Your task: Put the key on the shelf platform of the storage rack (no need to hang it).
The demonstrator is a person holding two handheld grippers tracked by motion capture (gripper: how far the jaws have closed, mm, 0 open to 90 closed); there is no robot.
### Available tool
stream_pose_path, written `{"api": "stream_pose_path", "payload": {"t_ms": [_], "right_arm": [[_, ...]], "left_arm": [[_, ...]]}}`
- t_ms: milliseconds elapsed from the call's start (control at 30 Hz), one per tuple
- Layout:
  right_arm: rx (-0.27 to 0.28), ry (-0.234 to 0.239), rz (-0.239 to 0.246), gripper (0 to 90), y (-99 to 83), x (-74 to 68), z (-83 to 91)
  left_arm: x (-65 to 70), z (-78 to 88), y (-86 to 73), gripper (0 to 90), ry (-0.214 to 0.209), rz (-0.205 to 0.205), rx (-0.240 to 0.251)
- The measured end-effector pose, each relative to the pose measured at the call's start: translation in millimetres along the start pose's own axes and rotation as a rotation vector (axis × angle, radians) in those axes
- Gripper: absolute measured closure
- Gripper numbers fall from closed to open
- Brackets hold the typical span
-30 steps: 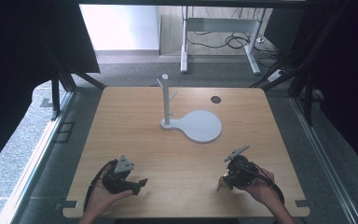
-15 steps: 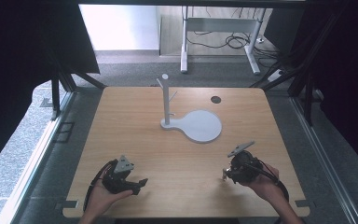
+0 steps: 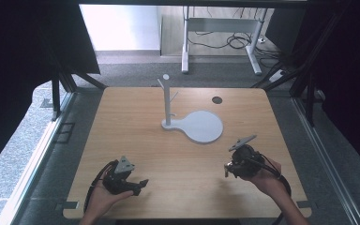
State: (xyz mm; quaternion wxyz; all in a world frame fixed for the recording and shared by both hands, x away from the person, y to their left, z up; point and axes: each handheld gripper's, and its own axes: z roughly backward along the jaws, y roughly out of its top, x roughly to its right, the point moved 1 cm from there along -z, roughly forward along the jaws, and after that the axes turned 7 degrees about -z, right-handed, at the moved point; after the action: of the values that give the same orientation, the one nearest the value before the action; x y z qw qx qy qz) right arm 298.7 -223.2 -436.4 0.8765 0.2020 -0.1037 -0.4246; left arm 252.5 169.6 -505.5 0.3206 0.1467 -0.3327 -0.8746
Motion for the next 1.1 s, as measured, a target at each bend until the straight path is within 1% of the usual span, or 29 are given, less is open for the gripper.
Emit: {"api": "stream_pose_path", "payload": {"t_ms": [133, 200, 500, 733, 1100], "right_arm": [[0.009, -0.003, 0.001, 66.5, 7.4, 2.8, 2.5], [0.009, 0.004, -0.003, 66.5, 10.0, 3.8, 3.2], [0.011, 0.008, 0.005, 66.5, 21.4, 5.1, 1.7], [0.012, 0.006, 0.003, 66.5, 29.9, 6.2, 1.8], [0.011, 0.016, 0.003, 66.5, 42.8, 10.9, -4.2]], "left_arm": [[0.6, -0.7, 0.2, 21.8, -0.002, -0.001, 0.000], [0.8, -1.0, 0.1, 21.8, -0.003, 0.002, -0.002], [0.9, -1.4, 0.0, 21.8, -0.005, 0.003, -0.002], [1.1, -2.0, -0.1, 21.8, -0.005, 0.002, -0.004], [0.5, -2.2, -0.5, 21.8, -0.005, 0.003, -0.006]]}}
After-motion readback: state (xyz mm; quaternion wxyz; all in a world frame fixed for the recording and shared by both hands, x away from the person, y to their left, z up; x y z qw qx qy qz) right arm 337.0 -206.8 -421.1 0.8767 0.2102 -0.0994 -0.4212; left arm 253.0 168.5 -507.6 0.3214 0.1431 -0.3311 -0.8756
